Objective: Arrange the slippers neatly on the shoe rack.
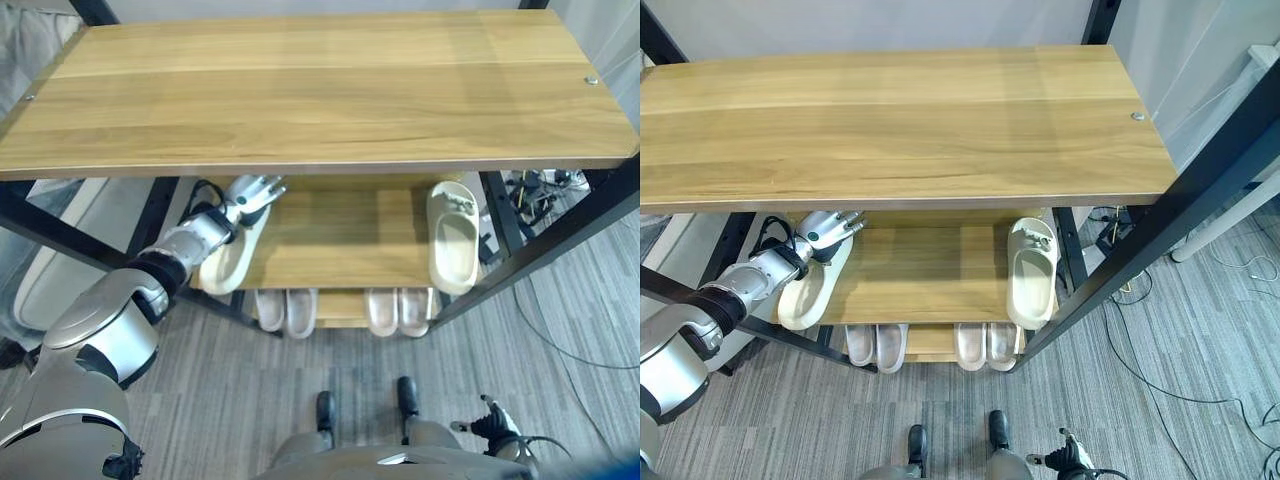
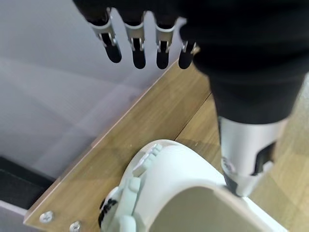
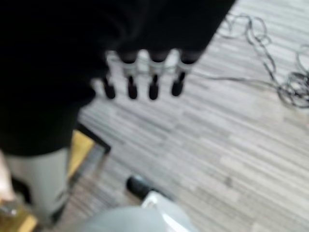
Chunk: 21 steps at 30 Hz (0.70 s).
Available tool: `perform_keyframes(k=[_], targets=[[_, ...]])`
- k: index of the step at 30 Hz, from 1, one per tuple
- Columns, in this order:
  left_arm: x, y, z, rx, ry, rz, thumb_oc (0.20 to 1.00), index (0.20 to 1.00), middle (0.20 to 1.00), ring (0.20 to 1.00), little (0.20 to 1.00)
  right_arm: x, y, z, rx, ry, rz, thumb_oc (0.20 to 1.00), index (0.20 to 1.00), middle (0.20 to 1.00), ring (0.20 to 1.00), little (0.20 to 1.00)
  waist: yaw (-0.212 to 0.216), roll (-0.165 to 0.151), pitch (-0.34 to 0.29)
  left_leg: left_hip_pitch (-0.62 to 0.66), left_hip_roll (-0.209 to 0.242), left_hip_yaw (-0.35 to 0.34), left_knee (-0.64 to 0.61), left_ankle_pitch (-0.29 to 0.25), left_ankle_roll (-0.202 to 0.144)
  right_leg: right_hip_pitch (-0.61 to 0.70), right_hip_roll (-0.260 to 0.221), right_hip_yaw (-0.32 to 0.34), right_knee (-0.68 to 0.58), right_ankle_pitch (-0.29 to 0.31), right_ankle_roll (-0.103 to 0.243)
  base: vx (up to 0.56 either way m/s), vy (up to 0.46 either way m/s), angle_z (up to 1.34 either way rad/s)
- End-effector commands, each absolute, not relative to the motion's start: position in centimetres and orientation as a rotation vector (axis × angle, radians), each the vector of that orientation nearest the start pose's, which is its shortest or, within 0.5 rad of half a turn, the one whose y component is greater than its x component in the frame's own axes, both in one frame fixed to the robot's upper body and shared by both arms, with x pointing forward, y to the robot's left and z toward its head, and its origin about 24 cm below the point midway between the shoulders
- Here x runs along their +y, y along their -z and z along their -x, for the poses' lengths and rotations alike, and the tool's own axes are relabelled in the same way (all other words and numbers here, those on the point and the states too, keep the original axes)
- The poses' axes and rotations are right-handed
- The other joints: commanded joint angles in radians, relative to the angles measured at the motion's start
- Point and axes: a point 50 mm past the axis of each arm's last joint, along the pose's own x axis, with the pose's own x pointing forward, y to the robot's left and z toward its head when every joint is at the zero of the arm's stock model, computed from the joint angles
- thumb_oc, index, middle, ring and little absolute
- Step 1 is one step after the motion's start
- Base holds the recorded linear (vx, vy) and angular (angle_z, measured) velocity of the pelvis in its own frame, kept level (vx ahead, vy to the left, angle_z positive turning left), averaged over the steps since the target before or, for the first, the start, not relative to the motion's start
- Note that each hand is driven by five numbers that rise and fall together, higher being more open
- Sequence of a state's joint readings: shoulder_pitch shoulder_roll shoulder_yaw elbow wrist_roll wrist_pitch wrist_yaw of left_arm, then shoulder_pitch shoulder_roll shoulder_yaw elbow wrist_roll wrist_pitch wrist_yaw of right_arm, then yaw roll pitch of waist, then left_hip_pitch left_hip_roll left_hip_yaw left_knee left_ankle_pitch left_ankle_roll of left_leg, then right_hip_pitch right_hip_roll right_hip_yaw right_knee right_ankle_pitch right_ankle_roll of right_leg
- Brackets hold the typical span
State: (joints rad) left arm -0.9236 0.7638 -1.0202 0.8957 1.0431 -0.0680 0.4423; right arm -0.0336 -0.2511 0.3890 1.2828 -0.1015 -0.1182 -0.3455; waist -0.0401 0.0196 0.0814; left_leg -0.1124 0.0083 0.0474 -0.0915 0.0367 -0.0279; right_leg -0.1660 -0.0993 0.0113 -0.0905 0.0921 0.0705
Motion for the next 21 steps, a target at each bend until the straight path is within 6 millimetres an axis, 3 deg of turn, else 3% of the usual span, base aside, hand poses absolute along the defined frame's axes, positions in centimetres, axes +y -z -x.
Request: perform_keyframes(k=[1,21], targets=[[25.4,-17.4,-39.0,-0.369,-0.033,-2.361,1.000,1.000,1.000,1.000,1.000,-24.4,14.5,-12.5,0.969,0.072,0.731,1.000,1.000,1.000,1.000,1.000,0.022,0.045,0.032,0.004,-0.001,0.020,0.016,-0.057,-0.013,0.033,0.001,-0.040,0.071,-0.097,0.097,0.00,0.000,0.00],[27.0,-18.0,-37.8,-0.351,-0.047,-2.225,1.000,1.000,1.000,1.000,1.000,-24.3,15.3,-10.3,1.062,0.070,0.708,1.000,1.000,1.000,1.000,1.000,0.036,0.048,0.017,0.058,-0.009,0.008,0.005,-0.071,-0.014,0.087,-0.003,-0.063,0.055,-0.105,0.096,0.01,0.000,0.00]])
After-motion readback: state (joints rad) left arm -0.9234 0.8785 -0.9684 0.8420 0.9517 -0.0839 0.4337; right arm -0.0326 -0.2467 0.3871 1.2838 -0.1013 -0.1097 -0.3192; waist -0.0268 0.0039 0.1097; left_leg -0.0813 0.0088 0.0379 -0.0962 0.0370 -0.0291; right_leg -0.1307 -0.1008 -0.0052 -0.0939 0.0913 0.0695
